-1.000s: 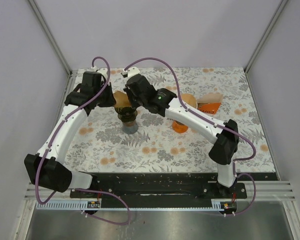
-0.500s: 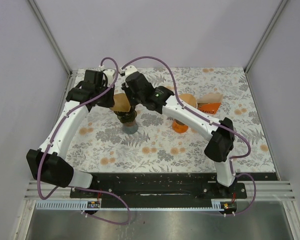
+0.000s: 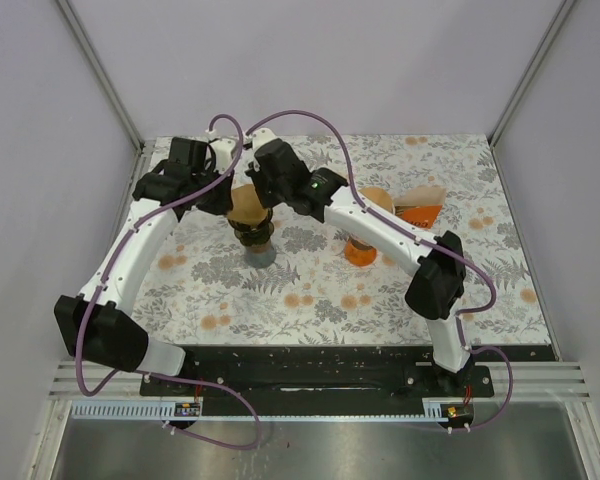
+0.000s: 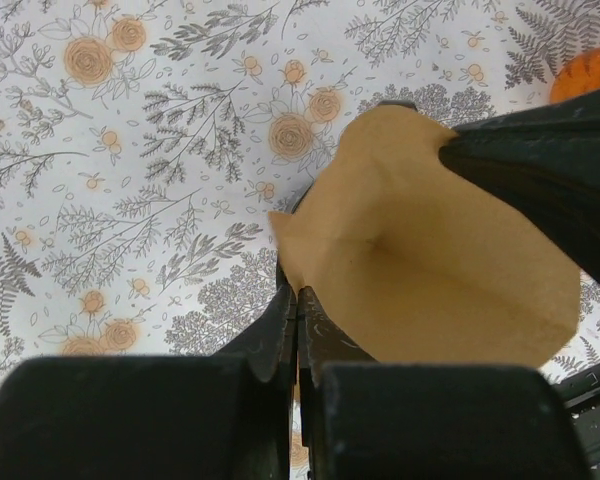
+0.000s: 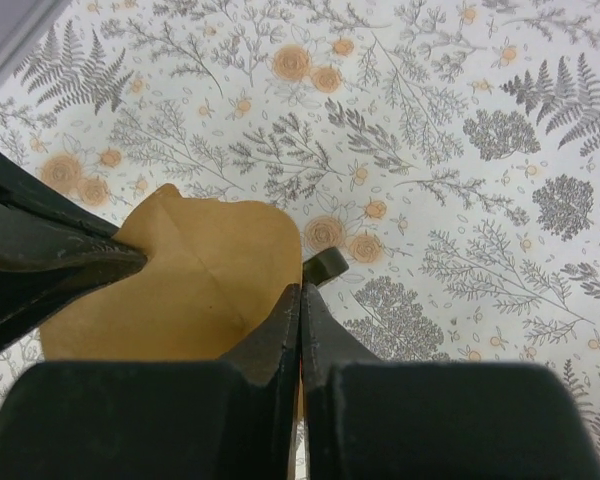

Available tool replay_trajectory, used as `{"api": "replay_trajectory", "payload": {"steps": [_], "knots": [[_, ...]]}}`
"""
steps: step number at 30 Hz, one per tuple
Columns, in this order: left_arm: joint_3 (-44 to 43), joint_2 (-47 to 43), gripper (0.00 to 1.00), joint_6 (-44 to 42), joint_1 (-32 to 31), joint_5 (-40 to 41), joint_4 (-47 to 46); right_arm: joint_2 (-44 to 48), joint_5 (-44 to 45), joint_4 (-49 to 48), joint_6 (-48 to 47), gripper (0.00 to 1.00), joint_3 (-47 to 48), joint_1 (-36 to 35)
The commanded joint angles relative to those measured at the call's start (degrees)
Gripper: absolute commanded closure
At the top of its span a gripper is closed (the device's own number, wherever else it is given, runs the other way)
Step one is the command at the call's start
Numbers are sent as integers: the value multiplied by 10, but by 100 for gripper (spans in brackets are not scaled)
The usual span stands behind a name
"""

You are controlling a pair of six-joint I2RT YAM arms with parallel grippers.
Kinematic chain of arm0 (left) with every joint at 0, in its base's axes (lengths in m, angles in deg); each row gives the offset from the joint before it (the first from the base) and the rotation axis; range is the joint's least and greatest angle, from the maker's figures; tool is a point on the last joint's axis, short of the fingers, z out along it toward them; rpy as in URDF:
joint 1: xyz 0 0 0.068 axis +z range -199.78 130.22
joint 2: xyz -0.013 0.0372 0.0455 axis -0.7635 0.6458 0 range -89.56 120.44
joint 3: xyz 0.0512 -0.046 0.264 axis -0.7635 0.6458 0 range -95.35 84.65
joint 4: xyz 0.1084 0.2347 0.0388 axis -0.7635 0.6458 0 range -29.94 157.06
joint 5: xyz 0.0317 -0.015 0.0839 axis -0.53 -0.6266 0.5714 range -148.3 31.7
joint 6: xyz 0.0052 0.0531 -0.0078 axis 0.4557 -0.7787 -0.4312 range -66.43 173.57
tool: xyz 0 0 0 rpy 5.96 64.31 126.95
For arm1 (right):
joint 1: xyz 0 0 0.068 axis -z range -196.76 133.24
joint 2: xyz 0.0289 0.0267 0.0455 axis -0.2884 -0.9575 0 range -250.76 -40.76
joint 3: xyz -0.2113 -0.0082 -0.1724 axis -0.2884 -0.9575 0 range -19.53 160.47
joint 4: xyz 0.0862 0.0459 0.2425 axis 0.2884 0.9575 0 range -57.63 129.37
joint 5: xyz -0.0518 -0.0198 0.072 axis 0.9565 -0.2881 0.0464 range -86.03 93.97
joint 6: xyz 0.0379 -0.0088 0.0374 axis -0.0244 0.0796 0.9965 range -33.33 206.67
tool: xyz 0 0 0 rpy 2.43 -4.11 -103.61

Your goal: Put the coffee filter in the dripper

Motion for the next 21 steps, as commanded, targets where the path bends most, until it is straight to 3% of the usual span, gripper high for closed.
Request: {"api": "replay_trajectory", "payload": {"steps": [1,6,11,17,21], "knots": [[-25,11,100,-14,0,-36,-21,25,-19,-31,-1,100,-32,4],[-38,21,96,-19,-1,-33,-20,57,-21,-86,-15,100,-92,4],[-57,18,74,-21,0,-25,-14,78,-30,-128,-21,100,-131,4],[-85,15,37,-29,-1,-15,2,77,-33,-134,-30,100,-128,4],[-83,28,33,-47,-1,-10,-2,76,-35,-136,-34,100,-128,4]]}}
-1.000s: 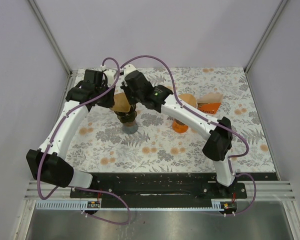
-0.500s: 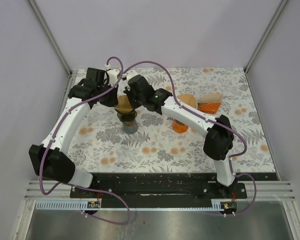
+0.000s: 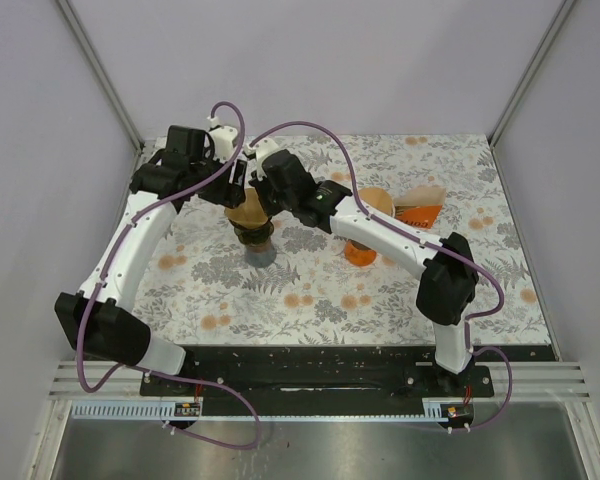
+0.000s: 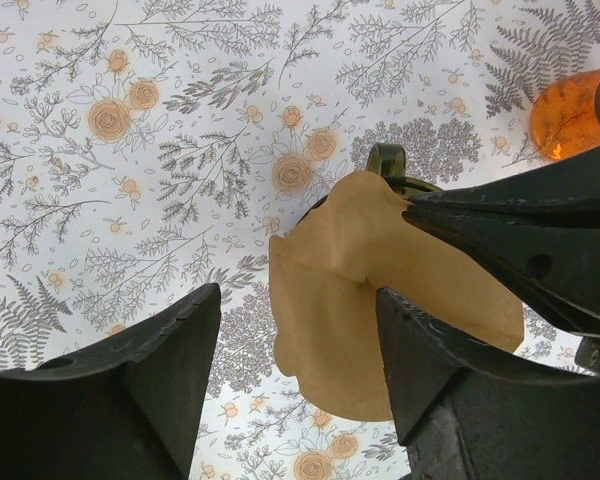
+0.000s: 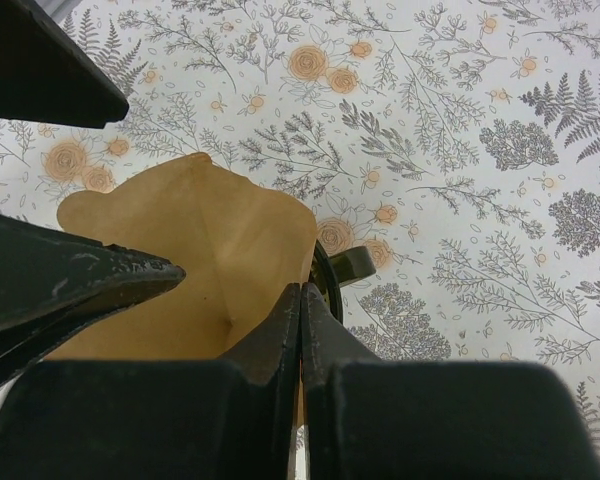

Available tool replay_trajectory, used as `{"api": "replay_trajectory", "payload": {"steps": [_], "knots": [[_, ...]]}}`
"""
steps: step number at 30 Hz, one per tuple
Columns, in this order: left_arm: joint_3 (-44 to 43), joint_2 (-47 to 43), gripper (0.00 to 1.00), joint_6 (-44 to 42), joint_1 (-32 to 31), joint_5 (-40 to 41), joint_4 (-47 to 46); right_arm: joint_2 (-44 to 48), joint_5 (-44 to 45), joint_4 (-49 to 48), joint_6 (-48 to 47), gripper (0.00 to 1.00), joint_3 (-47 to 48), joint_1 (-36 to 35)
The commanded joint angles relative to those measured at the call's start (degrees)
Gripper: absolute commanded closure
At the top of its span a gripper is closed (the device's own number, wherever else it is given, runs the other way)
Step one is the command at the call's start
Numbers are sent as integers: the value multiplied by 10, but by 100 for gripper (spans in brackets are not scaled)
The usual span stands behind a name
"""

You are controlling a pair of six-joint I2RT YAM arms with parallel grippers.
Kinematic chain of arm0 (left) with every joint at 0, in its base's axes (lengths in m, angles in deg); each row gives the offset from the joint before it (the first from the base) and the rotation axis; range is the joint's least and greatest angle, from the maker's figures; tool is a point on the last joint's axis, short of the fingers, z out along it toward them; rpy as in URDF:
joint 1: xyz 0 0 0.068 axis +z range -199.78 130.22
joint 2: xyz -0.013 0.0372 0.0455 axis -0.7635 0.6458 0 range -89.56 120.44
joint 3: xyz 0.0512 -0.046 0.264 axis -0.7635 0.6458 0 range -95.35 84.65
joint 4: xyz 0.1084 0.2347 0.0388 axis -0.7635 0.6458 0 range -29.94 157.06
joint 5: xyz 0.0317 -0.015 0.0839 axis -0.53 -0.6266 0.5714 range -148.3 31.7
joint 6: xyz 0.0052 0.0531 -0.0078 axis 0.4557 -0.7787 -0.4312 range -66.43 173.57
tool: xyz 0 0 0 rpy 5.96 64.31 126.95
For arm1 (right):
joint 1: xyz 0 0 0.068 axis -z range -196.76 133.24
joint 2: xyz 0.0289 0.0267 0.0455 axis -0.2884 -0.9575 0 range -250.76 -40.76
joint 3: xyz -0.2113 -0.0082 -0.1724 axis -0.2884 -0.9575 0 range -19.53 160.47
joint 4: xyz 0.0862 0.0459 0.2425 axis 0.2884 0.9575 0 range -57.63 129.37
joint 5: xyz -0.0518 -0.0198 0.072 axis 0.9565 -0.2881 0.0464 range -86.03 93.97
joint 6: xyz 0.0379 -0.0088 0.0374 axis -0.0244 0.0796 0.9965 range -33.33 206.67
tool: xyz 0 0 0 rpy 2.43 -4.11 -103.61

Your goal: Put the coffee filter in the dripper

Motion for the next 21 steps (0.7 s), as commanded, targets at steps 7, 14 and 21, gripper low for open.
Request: {"api": "replay_trajectory", "payload": {"steps": [7,14,21], "knots": [[-14,44,31,-41,1,34,-25,35,-17,-41,-16,100,-7,3],[-7,73,36,-27,1,-4,-49,45,-31,-66,-15,100,-27,2],[10,76,65,-31,1,-37,-48,58,-12,-81,-15,99,-45,2]]}}
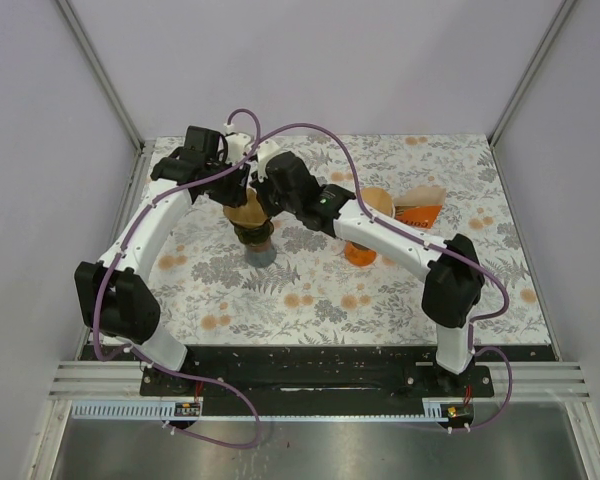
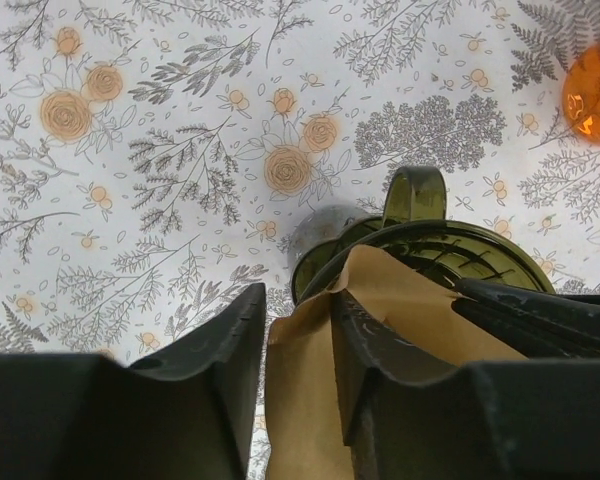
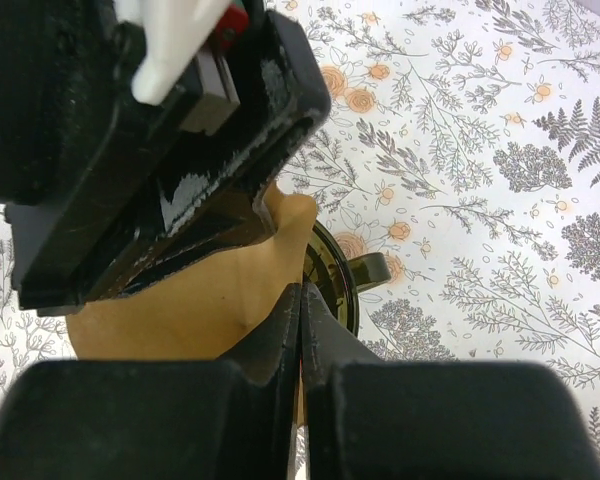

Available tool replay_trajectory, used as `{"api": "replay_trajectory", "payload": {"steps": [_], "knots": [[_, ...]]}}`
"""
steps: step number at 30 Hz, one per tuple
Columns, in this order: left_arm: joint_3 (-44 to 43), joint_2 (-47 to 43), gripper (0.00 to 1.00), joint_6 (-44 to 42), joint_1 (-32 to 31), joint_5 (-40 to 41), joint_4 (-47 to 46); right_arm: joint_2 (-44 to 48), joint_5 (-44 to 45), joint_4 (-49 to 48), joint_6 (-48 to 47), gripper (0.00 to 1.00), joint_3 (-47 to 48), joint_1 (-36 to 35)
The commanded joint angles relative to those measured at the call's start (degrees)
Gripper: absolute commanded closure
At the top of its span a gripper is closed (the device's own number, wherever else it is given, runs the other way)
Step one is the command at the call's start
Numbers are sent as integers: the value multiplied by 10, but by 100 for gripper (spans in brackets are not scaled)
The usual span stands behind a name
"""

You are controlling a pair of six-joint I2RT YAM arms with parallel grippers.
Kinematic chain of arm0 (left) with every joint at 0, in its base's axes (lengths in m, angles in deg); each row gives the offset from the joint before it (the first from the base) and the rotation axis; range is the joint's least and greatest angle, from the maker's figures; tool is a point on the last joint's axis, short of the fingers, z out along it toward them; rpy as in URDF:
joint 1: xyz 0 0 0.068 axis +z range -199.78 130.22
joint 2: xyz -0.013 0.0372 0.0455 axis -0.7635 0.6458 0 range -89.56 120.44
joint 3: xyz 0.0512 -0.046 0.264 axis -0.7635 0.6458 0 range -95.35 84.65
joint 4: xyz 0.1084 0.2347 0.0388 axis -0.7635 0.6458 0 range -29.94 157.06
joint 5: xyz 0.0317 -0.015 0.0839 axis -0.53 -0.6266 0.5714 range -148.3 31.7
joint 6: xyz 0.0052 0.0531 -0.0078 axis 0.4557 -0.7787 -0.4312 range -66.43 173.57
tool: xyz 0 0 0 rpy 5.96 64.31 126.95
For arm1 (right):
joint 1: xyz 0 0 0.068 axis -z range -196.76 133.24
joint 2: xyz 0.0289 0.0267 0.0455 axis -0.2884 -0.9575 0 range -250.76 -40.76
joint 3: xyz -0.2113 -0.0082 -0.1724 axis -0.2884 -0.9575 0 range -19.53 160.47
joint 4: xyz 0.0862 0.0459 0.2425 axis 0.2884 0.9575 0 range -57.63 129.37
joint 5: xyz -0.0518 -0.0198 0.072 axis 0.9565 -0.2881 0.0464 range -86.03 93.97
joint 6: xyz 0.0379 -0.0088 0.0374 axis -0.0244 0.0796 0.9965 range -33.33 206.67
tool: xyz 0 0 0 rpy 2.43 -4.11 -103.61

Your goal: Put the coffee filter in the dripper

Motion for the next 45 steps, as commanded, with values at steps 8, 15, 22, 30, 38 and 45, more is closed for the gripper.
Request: {"api": "replay_trajectory", "payload": {"steps": [8,15,22,30,38,45], "knots": [[14,-5,76,-11,0,-31,-24,51,17,-36,-9,74,-9,3],[15,-8,80,-11,1,-35,-24,78,13,-45,-8,61,-18,2],[18,-28,55,-13,2,-40,-34,87,8,-41,-10,56,-22,3],[1,-49,32,-20,1,-23,-35,102,6,-37,-7,53,-29,2],[-9,-74,19,-32,1,-28,-25,131,7,-34,-8,50,-42,3],[-63,-93,24,-36,1,-19,-1,164,18,-29,-6,50,-58,3]]}}
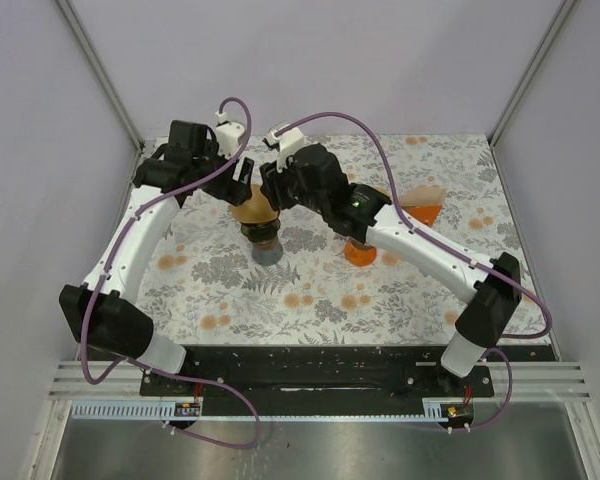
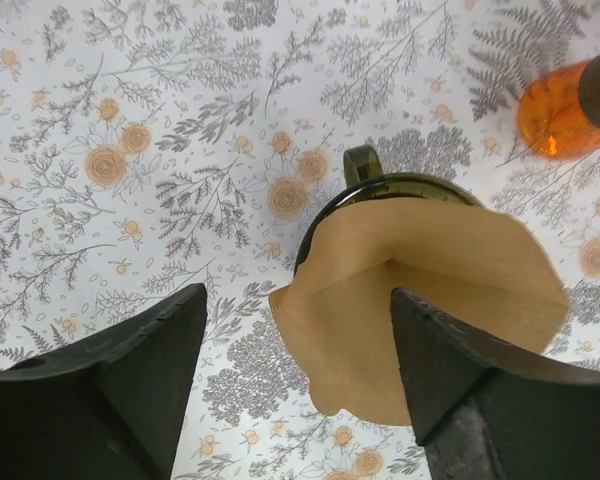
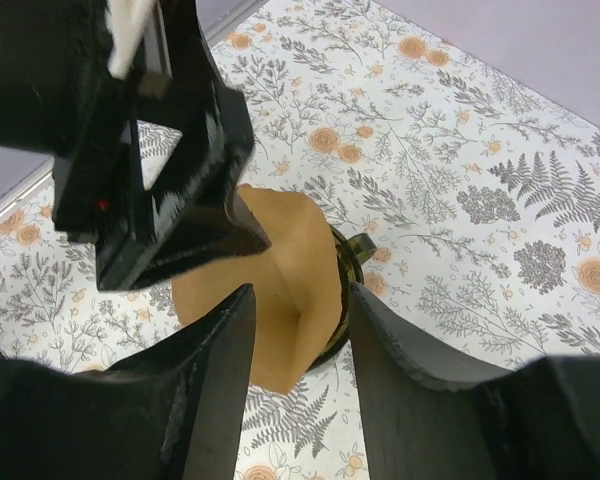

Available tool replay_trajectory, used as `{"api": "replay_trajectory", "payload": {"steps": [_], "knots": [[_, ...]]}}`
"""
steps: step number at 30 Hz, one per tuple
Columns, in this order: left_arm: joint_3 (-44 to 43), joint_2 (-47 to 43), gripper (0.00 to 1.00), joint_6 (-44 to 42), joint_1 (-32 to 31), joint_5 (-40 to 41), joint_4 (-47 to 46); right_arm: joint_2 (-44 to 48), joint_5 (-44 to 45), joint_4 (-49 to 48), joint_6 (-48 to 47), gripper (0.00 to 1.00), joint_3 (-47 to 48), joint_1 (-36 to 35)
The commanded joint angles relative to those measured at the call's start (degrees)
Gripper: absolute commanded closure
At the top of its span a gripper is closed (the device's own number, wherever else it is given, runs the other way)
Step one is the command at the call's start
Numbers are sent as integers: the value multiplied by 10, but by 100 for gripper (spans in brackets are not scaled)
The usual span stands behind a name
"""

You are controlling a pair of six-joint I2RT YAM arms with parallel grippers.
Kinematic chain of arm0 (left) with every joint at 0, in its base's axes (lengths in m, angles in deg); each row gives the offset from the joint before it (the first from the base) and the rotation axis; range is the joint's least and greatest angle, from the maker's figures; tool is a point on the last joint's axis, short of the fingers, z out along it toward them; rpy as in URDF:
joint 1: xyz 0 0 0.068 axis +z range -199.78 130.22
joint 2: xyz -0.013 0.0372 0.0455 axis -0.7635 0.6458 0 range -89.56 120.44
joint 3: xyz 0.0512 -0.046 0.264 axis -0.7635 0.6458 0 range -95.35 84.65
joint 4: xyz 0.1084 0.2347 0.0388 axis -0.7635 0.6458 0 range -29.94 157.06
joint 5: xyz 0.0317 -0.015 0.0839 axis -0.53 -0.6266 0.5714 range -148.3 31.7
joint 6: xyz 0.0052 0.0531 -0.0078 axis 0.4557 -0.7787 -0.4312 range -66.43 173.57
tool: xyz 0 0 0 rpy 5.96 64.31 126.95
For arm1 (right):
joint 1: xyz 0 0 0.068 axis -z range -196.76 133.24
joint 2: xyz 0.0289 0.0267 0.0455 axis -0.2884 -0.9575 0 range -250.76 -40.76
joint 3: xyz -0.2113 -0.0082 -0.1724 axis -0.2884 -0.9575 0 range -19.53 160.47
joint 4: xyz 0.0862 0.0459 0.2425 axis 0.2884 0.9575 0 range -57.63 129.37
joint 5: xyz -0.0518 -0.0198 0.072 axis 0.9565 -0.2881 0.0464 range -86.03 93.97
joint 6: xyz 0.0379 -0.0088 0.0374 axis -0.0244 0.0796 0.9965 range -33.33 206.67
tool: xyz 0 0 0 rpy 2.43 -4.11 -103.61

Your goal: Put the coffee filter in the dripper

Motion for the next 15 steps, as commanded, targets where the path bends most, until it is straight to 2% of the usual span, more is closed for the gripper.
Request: {"api": "replay_trajectory", "payload": {"steps": [1,2,6,9,15], "knots": [[-61,-43,32,-10,2,8,-3,62,21,-13,0,49,-18,4],[-68,-50,43,-6,1,5,-4,72,25,-12,0,49,-25,5],[-67,-58,99,-12,-20,-35,11,115,51,4,14,48,-50,19],[-65,-28,100,-39,-62,-1,57,145,66,26,27,45,-64,36],[-56,14,100,-40,-77,17,62,213,104,62,34,37,-96,77]]}}
